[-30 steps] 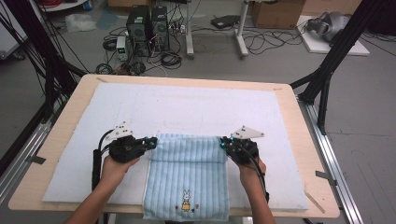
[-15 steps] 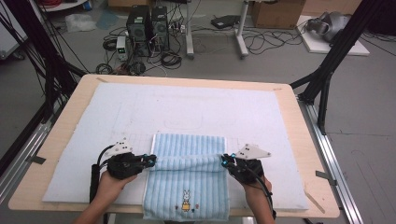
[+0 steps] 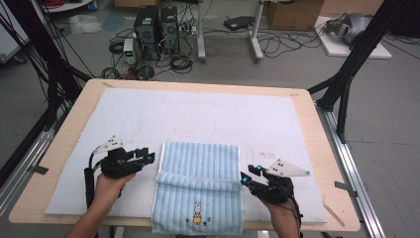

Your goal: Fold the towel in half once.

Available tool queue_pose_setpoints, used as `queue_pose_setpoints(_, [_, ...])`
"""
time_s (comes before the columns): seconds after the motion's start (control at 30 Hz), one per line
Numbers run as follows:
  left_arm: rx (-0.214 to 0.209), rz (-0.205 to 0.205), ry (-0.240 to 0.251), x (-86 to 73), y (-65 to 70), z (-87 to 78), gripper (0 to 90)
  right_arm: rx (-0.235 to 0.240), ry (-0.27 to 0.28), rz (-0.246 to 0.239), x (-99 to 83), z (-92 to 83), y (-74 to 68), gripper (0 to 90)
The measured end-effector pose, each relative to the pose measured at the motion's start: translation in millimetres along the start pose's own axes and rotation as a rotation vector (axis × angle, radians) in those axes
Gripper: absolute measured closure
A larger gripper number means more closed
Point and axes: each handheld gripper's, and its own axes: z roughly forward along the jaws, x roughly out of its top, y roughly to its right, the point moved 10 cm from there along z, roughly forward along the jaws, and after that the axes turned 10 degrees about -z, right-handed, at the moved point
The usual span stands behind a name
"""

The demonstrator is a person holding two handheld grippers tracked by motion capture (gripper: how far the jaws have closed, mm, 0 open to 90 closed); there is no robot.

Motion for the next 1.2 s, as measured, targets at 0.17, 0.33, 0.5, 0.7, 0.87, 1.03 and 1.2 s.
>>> queue_pose_setpoints(0.17, [0.007, -0.051, -0.045, 3.2, -12.2, 21.0, 53.6, -0.072, -0.093, 0.019, -8.4, 31.7, 20.8, 60.4])
queue_pose_setpoints(0.33, [0.021, -0.071, -0.130, -6.1, -12.9, 42.8, 59.6, -0.112, -0.187, 0.024, -17.5, 69.5, 37.5, 65.4])
queue_pose_setpoints(0.5, [0.065, 0.002, -0.202, -21.9, -12.7, 59.4, 75.4, -0.104, -0.231, 0.031, -22.0, 83.9, 42.2, 74.8])
queue_pose_setpoints(0.7, [0.041, 0.049, -0.157, -15.6, -12.4, 58.9, 87.8, -0.093, -0.254, -0.028, -23.2, 86.5, 40.5, 88.2])
queue_pose_setpoints(0.87, [0.043, 0.015, -0.092, -2.0, -16.4, 56.5, 87.9, -0.137, -0.198, -0.038, -11.6, 84.7, 47.3, 88.5])
queue_pose_setpoints(1.03, [0.059, -0.012, -0.126, -4.4, -17.2, 65.1, 83.1, -0.177, -0.233, -0.019, -15.1, 96.1, 57.6, 87.5])
queue_pose_setpoints(1.2, [0.096, -0.015, -0.193, -14.9, -20.7, 66.4, 50.8, -0.158, -0.209, 0.046, -13.1, 94.3, 55.5, 64.9])
